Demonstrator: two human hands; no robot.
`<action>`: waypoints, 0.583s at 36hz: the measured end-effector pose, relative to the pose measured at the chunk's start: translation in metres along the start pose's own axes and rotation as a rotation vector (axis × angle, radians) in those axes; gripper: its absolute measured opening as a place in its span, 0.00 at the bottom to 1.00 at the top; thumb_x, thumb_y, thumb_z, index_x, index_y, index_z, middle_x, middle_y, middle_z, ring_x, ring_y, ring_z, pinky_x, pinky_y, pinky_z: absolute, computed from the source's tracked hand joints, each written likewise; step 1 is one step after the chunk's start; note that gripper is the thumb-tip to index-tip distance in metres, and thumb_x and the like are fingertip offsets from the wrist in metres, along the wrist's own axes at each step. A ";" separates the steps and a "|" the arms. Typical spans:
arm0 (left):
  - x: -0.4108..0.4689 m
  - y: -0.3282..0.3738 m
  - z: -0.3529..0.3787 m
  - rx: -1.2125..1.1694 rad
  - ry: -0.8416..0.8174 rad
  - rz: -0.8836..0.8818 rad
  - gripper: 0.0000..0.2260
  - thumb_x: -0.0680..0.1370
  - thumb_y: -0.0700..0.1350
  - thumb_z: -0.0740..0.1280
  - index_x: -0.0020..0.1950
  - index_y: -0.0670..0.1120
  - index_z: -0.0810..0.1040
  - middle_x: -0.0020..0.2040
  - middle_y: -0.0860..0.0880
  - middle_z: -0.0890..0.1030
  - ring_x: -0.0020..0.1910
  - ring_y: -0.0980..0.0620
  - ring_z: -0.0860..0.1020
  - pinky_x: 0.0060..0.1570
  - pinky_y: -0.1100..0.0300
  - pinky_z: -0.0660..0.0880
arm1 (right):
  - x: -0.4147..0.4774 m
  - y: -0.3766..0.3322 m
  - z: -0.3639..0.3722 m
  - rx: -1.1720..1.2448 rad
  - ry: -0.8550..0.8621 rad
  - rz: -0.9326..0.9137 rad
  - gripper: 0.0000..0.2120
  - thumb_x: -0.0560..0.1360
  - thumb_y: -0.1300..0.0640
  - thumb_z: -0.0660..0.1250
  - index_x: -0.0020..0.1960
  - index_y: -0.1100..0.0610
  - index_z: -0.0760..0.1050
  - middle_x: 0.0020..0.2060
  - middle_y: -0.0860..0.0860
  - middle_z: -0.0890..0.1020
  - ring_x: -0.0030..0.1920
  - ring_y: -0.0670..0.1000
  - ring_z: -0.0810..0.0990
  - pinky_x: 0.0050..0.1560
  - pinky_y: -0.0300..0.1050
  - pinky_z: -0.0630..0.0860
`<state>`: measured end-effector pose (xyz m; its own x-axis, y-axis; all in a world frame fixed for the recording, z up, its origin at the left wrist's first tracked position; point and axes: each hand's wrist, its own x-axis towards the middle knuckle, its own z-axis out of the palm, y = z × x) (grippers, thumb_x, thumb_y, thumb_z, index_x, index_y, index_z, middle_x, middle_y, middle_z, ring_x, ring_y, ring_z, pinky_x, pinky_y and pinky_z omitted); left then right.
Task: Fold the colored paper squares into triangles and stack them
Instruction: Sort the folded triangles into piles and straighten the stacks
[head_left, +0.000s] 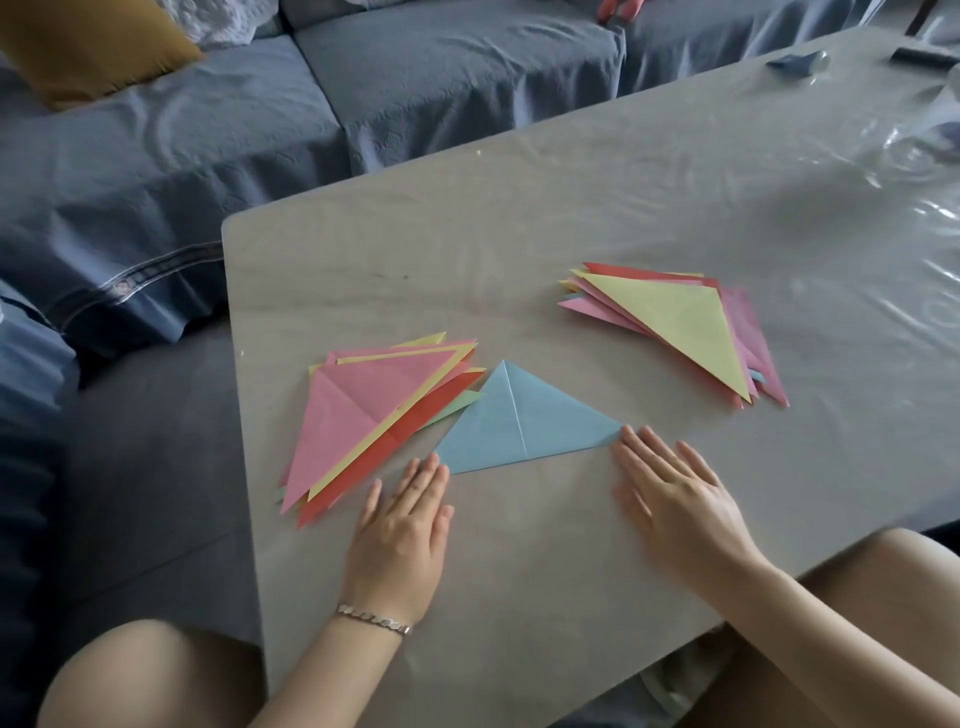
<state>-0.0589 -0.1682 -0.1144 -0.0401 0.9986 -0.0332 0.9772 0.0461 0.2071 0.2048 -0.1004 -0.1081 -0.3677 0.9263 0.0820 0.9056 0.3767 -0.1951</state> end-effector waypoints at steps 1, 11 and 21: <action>-0.001 -0.003 -0.001 0.000 -0.002 -0.012 0.28 0.81 0.54 0.40 0.64 0.45 0.75 0.65 0.50 0.74 0.64 0.51 0.72 0.66 0.57 0.52 | -0.001 0.002 -0.001 -0.005 0.004 0.016 0.32 0.81 0.45 0.39 0.59 0.61 0.78 0.60 0.53 0.78 0.61 0.55 0.76 0.63 0.54 0.68; -0.006 -0.010 -0.010 0.026 0.126 -0.043 0.24 0.79 0.53 0.49 0.56 0.42 0.80 0.59 0.47 0.79 0.58 0.49 0.78 0.62 0.54 0.59 | 0.009 0.003 -0.007 0.005 0.125 0.105 0.13 0.73 0.56 0.59 0.48 0.57 0.81 0.49 0.50 0.83 0.54 0.58 0.80 0.58 0.54 0.72; 0.012 -0.029 -0.047 -0.088 0.385 -0.064 0.11 0.73 0.43 0.61 0.42 0.41 0.82 0.45 0.45 0.82 0.41 0.45 0.81 0.43 0.55 0.76 | 0.069 -0.045 -0.028 0.123 -0.179 0.191 0.29 0.73 0.42 0.65 0.70 0.51 0.64 0.64 0.52 0.69 0.67 0.54 0.64 0.66 0.46 0.57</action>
<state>-0.0977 -0.1570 -0.0747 -0.1919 0.9289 0.3167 0.9492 0.0937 0.3004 0.1443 -0.0532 -0.0663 -0.2342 0.9621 -0.1397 0.9335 0.1824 -0.3087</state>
